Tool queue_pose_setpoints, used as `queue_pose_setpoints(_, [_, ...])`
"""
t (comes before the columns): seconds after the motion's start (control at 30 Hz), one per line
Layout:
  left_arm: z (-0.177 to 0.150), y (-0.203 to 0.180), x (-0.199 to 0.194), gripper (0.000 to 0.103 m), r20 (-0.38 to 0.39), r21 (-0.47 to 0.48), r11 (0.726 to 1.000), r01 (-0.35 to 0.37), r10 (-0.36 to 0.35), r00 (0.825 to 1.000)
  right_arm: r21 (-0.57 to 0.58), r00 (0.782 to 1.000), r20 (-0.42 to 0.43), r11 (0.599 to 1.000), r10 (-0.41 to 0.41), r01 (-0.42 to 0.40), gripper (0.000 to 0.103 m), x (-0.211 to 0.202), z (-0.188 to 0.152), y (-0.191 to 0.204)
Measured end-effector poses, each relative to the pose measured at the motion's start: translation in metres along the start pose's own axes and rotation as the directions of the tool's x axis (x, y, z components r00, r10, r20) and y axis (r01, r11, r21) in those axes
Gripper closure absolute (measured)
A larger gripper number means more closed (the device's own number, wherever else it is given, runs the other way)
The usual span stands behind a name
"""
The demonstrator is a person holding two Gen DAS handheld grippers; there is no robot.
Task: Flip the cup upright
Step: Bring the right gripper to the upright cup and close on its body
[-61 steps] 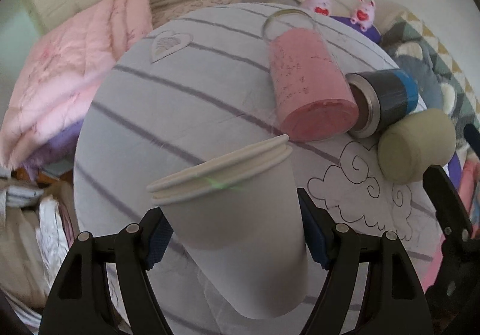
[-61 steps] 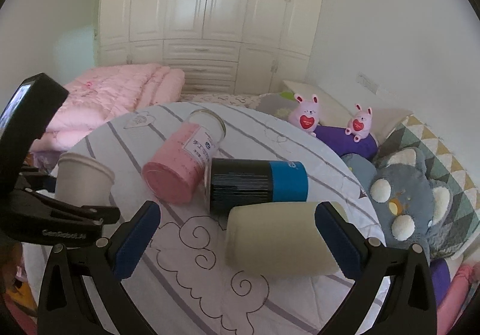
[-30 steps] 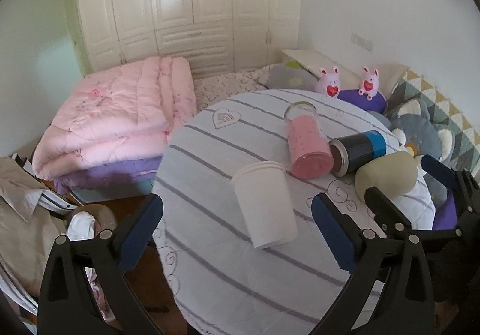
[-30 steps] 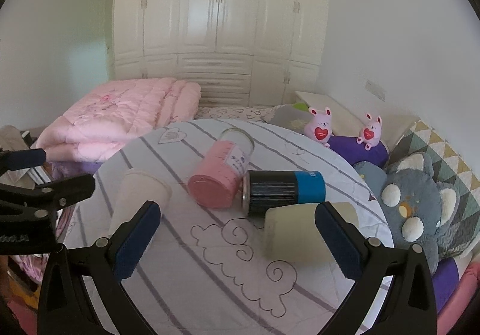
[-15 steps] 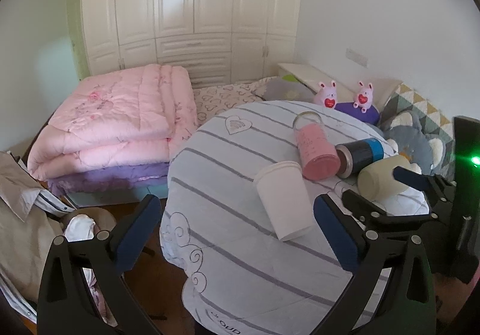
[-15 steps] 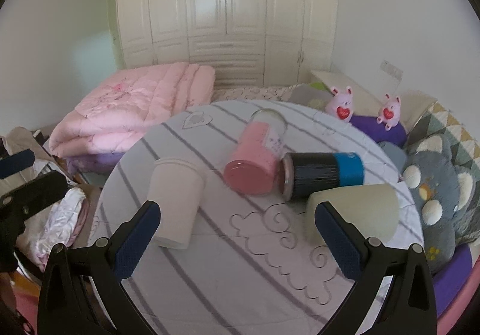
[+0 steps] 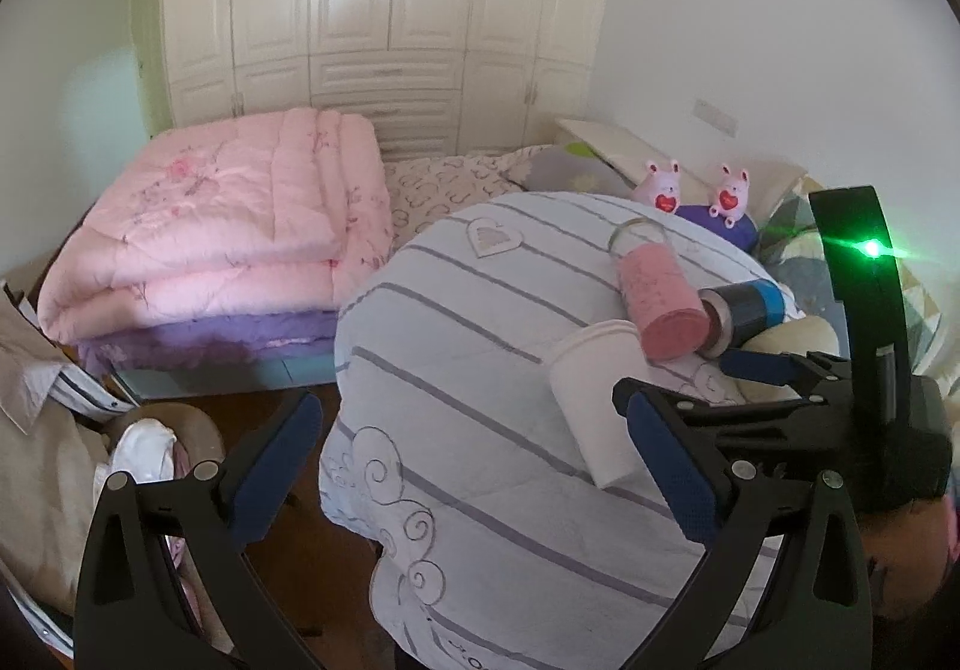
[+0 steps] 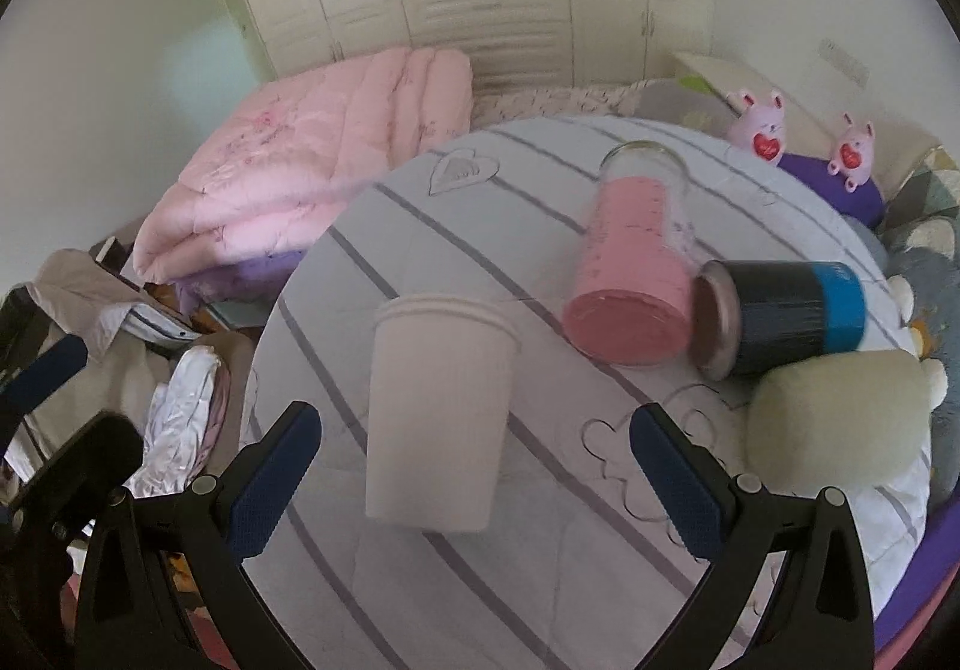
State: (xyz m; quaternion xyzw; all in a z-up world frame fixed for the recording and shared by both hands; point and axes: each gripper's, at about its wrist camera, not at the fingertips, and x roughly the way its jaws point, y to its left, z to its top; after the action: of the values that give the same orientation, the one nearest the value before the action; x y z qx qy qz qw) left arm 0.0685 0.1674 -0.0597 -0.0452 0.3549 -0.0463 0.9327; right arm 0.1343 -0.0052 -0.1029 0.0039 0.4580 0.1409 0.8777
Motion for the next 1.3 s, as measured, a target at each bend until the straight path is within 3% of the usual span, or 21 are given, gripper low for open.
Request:
queue_pose_setpoints(0.3, [0.007, 0.023, 0.032, 0.0, -0.063, -0.025, 1.0, 0.007, -0.009, 0.998, 0.071, 0.981, -0.138, 0.989, 0.14, -0.131, 0.0, 0.034, 0.028, -0.001])
queue_pose_setpoints(0.47, [0.005, 0.017, 0.051, 0.0, -0.122, -0.007, 0.998, 0.069, -0.069, 0.99, 0.11, 0.961, -0.216, 0.982, 0.171, -0.15, 0.001, 0.056, 0.032, -0.008])
queue_pose_setpoints(0.6, [-0.002, 0.0, 0.063, 0.0, -0.183, 0.04, 0.99, 0.136, -0.127, 0.975, 0.132, 0.945, -0.256, 0.976, 0.204, -0.175, 0.012, 0.066, 0.03, -0.013])
queue_pose_setpoints(0.7, [-0.007, -0.016, 0.066, 0.0, -0.191, 0.105, 0.984, 0.144, -0.122, 0.974, 0.143, 0.929, -0.277, 0.967, 0.244, -0.212, 0.028, 0.07, 0.03, -0.015])
queue_pose_setpoints(0.73, [-0.008, -0.02, 0.068, 0.0, -0.204, 0.121, 0.981, 0.153, -0.126, 0.971, 0.142, 0.925, -0.286, 0.966, 0.251, -0.218, 0.029, 0.072, 0.029, -0.015])
queue_pose_setpoints(0.9, [-0.011, -0.034, 0.074, 0.0, -0.232, 0.152, 0.975, 0.164, -0.126, 0.964, 0.133, 0.925, -0.263, 0.96, 0.274, -0.247, 0.031, 0.068, 0.031, -0.017])
queue_pose_setpoints(1.07, [-0.01, -0.037, 0.079, 0.0, -0.238, 0.099, 0.98, 0.171, -0.144, 0.961, 0.089, 0.937, -0.206, 0.959, 0.283, -0.27, 0.034, 0.052, 0.033, -0.018])
queue_pose_setpoints(1.3, [-0.008, -0.042, 0.086, 0.0, -0.214, 0.08, 0.987, 0.137, -0.117, 0.97, 0.009, 0.973, -0.057, 0.975, 0.223, -0.223, 0.034, 0.017, 0.033, -0.022])
